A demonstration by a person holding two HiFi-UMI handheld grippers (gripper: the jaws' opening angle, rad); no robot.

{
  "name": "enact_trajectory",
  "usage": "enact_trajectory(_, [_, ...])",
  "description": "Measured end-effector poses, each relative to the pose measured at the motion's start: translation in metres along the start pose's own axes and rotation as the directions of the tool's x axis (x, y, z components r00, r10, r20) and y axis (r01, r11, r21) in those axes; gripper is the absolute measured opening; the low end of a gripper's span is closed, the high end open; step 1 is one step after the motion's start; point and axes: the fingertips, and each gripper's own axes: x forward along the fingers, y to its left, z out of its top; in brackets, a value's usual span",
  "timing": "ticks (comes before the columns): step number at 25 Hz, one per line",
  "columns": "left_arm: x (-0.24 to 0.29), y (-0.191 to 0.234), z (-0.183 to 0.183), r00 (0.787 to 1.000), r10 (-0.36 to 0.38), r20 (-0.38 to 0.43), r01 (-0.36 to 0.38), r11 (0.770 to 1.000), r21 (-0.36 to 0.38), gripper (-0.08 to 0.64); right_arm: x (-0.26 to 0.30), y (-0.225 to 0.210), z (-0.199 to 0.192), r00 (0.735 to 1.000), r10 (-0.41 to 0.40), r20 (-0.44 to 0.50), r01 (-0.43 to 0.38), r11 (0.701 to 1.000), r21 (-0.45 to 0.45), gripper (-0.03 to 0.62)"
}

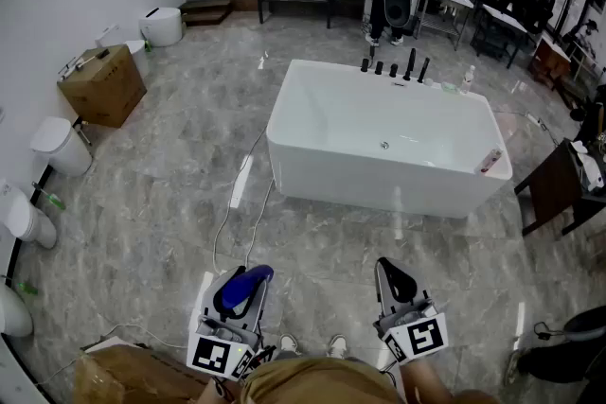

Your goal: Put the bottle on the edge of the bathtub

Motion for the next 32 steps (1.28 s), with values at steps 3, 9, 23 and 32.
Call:
enact_trajectory(3, [0.002, 0.003, 0.0, 1.0, -0.005, 0.005, 0.005, 1.0, 0.005, 0.158, 0.005, 0.001, 0.0, 1.0, -0.001, -0.001, 0.001, 1.0, -0.003, 0.005])
enact_trajectory(9, [0.002, 0.016, -0.003, 1.0, -0.007, 0.001, 0.007, 1.0, -0.008, 0.158, 0.014, 0.006, 0.0, 1.0, -0.006, 0.0, 0.006, 1.0, 0.011, 0.005])
enact_trajectory(23, [-0.01, 0.051, -0.016, 0.999, -0.039, 0.012, 0.039, 0.999, -0.038, 0.158, 0.034, 0.036, 0.002, 0.999, -0.034, 0.0, 0.034, 0.999, 0.002, 0.005])
enact_trajectory(32, [0.003, 0.069, -0.033, 0.999, -0.047, -0.013, 0.046, 0.997, -0.057, 0.158, 0.051, 0.027, -0.009, 0.998, -0.064, -0.024, 0.064, 0.998, 0.006, 0.005])
